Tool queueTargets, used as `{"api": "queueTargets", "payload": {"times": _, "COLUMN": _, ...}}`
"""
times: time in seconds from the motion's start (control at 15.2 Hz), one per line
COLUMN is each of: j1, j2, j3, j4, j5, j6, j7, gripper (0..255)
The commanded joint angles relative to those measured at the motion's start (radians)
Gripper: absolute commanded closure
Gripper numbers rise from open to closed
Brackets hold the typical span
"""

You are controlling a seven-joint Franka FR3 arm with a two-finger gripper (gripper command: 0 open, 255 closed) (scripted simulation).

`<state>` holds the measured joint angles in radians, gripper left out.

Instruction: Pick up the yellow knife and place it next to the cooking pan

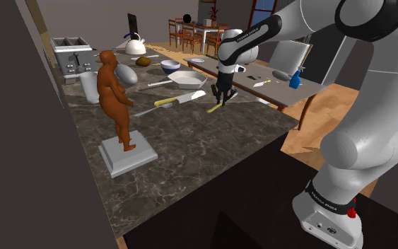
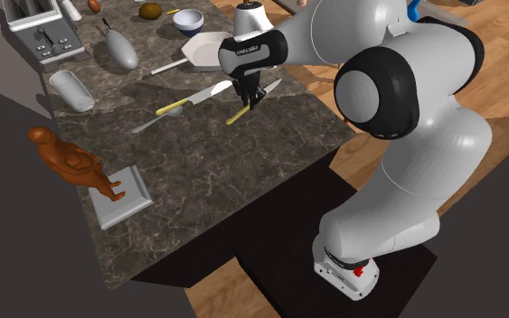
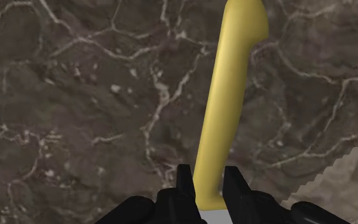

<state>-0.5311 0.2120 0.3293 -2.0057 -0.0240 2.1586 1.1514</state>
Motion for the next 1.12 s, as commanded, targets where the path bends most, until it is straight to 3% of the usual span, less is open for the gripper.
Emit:
{"api": "queueTargets", "payload": {"times": 0.0, "j1": 0.0, "j2": 0.001, "j3": 0.0, "j4": -0.002, "j5": -0.001, "j6": 0.003, "j7": 0.001, "gripper": 255}}
{"api": "queueTargets", "payload": {"times": 0.26, "j1": 0.0, "j2": 0.001, "j3": 0.0, "j4": -0.002, "j5": -0.001, "j6": 0.003, "j7": 0.001, "gripper": 255}}
{"api": "queueTargets", "payload": {"times": 0.33, "j1": 0.0, "j2": 0.001, "j3": 0.0, "j4": -0.002, "j5": -0.001, "j6": 0.003, "j7": 0.001, "gripper": 0}}
{"api": "queueTargets", "payload": {"times": 0.66, "j1": 0.0, "j2": 0.001, "j3": 0.0, "j4": -0.002, "j5": -0.001, "j6": 0.003, "j7": 0.001, "gripper": 0}}
{"api": "queueTargets", "payload": {"times": 0.92, "j1": -0.007, "j2": -0.049, "j3": 0.003, "j4": 0.068, "j5": 0.019, "j6": -0.115, "j7": -0.013, "gripper": 0}}
{"api": "queueTargets", "payload": {"times": 1.06, "j1": -0.007, "j2": -0.05, "j3": 0.003, "j4": 0.068, "j5": 0.019, "j6": -0.115, "j7": -0.013, "gripper": 0}}
